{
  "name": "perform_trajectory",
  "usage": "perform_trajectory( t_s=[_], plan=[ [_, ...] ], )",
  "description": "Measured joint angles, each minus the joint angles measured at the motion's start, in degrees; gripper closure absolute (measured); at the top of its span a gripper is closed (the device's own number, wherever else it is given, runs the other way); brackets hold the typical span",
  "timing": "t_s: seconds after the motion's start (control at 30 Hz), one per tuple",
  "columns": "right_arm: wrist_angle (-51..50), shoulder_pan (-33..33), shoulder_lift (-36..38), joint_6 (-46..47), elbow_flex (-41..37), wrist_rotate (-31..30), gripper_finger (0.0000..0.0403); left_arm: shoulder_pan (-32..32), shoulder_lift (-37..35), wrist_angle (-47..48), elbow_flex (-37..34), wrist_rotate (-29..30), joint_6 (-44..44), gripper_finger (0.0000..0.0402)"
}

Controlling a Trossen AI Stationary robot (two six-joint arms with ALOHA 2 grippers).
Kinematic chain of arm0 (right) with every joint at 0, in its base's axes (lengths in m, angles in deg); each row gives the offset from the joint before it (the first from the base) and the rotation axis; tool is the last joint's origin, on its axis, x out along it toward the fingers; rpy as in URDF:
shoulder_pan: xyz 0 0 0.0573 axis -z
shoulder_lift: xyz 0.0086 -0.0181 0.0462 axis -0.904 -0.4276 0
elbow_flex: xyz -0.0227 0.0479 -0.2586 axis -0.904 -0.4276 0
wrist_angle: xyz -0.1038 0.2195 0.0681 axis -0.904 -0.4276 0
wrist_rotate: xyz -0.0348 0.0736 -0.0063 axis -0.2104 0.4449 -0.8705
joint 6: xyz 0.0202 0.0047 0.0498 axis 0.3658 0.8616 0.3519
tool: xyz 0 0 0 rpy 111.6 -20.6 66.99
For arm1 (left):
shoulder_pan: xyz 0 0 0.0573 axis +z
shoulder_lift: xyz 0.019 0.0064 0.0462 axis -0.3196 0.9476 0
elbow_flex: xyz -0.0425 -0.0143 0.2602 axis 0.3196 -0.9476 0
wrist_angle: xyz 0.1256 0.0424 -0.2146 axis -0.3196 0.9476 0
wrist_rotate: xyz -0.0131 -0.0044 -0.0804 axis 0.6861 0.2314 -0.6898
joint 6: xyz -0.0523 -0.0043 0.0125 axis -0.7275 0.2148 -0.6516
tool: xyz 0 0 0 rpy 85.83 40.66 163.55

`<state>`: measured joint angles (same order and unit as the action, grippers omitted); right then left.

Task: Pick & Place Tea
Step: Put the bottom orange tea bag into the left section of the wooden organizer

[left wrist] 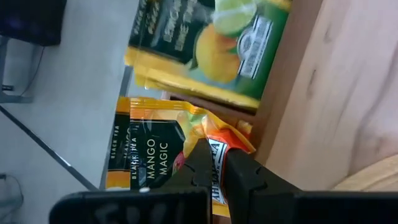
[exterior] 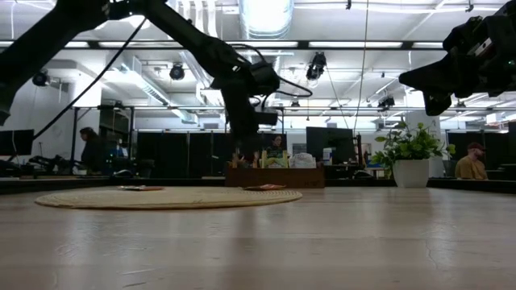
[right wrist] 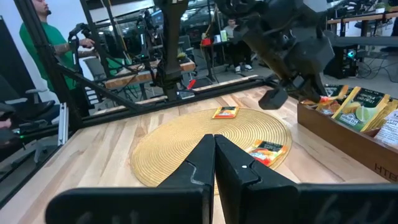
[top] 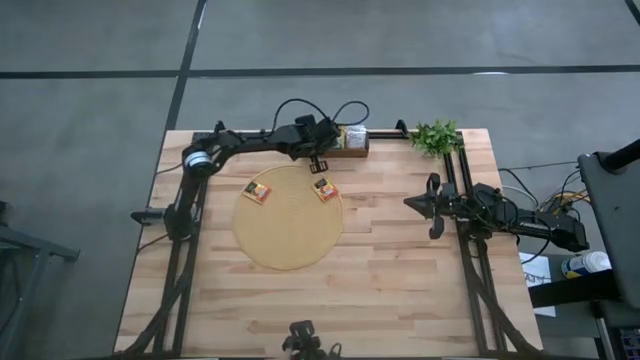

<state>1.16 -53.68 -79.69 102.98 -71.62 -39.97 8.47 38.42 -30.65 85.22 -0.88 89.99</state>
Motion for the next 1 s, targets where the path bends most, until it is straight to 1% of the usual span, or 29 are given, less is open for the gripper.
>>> perform_trajectory(
  t_s=[0.2, 0.53, 0.73, 1.0],
  plan=[
    [0.0, 0.0, 0.0, 0.0, 0.0, 0.0, 0.0394, 1.9, 0.5, -0.1, 0.0, -0.1, 3.4, 0.0388],
    [0.0, 0.0, 0.0, 0.0, 0.0, 0.0, 0.0394, 3.4, 0.5, -1.0, 0.2, -3.9, 5.2, 0.0385],
    [0.0, 0.0, 0.0, 0.0, 0.0, 0.0, 0.0394, 3.4, 0.6, -0.9, 0.2, -4.4, 7.5, 0.0334],
    [0.0, 0.0, 0.0, 0.0, 0.0, 0.0, 0.0394, 3.4, 0.6, -0.5, 0.1, -5.3, 6.9, 0.0267]
  ],
)
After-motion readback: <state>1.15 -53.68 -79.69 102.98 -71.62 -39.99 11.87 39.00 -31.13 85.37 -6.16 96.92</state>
